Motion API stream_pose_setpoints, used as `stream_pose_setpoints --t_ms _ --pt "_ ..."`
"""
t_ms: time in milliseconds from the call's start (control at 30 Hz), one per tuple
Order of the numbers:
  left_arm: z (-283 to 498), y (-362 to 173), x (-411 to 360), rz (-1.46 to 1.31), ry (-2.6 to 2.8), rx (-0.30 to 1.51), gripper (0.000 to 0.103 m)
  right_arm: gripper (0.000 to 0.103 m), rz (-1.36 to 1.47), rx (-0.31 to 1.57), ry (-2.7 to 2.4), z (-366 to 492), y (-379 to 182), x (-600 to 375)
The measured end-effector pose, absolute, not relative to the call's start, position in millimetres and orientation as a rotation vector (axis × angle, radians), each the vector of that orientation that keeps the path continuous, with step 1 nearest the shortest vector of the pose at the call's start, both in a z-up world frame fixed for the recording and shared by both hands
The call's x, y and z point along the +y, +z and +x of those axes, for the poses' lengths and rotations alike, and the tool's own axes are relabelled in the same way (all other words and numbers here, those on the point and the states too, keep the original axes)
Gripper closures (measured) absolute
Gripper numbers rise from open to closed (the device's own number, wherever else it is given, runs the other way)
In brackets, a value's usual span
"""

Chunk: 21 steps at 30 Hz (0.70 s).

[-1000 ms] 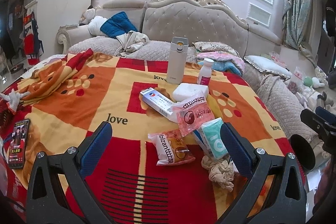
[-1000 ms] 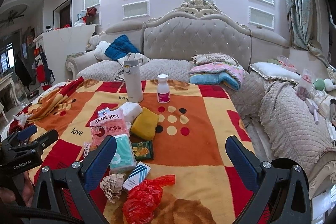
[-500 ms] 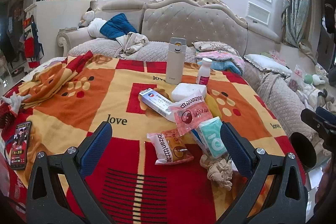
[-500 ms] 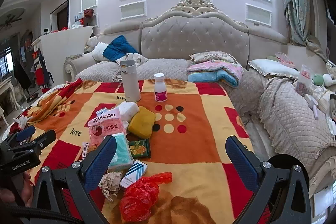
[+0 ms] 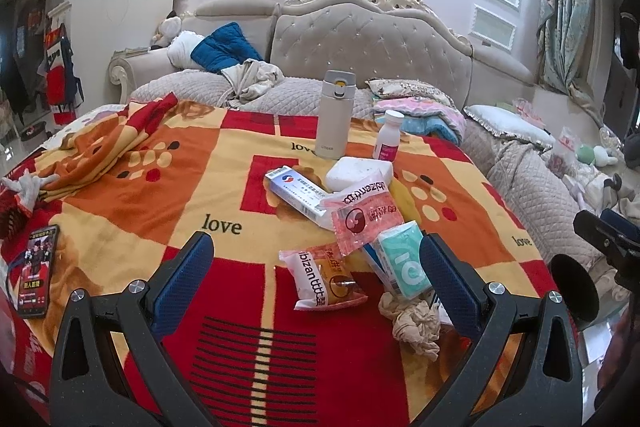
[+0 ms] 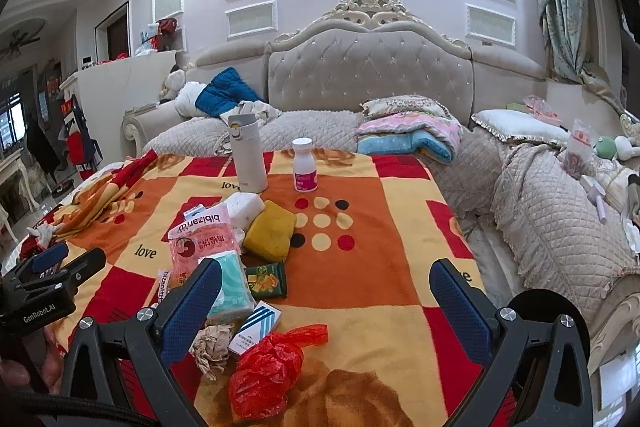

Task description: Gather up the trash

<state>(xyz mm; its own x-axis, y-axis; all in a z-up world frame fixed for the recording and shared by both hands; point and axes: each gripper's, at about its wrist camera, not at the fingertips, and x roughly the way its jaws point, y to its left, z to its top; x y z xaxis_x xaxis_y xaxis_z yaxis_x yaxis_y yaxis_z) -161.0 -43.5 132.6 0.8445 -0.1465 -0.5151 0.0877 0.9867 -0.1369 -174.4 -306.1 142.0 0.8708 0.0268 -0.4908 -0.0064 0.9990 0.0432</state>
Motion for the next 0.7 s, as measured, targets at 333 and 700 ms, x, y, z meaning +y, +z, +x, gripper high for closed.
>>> stream_pose_setpoints --t_ms 333,700 --pt "-157.9 127.8 -41.6 -0.101 -0.113 0.581 0.001 0.0 0.048 0.522 0.007 -174.8 138.7 -311.0" --pt "-155.6 123.7 -38.2 -0.09 -0.077 0.605 0.001 0.0 0.043 0.547 -0.002 -174.0 133.1 -315.9"
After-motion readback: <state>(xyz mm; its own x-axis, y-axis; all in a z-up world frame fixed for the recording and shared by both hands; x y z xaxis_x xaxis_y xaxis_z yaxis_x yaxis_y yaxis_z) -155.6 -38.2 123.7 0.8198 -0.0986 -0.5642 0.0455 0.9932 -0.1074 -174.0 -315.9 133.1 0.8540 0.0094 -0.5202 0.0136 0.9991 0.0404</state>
